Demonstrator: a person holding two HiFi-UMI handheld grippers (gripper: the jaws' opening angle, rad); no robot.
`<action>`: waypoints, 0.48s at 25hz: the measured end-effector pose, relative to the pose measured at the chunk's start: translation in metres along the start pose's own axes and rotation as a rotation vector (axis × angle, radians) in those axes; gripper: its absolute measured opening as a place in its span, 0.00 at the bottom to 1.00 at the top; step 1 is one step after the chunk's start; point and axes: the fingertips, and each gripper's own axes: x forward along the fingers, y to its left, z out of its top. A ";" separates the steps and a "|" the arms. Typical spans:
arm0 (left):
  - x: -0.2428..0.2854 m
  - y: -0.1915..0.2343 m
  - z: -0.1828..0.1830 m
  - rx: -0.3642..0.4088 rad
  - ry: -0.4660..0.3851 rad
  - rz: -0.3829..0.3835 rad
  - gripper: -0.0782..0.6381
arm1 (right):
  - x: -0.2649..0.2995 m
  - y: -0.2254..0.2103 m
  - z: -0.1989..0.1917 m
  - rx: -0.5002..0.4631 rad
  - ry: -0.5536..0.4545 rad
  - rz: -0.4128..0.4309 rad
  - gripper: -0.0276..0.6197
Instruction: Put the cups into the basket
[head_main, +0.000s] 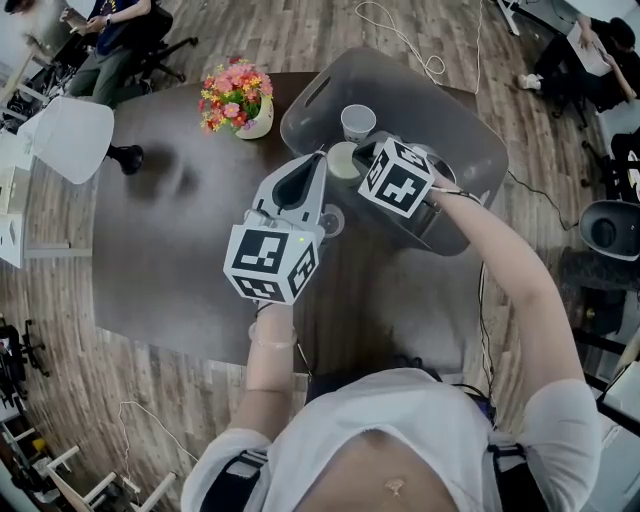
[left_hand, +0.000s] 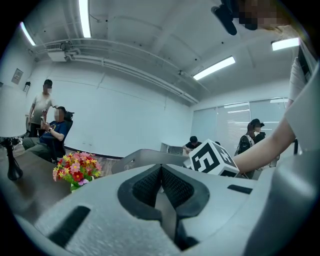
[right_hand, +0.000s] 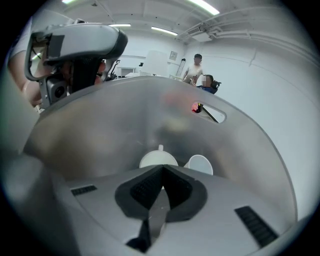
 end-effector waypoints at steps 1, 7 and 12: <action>-0.001 -0.002 0.000 0.002 0.003 0.002 0.12 | -0.002 -0.001 0.000 0.015 -0.004 -0.009 0.06; -0.005 -0.011 -0.002 0.004 0.018 0.014 0.12 | -0.023 -0.019 0.009 0.151 -0.079 -0.097 0.06; -0.007 -0.029 0.002 0.018 0.010 0.005 0.12 | -0.048 -0.032 0.013 0.246 -0.158 -0.174 0.06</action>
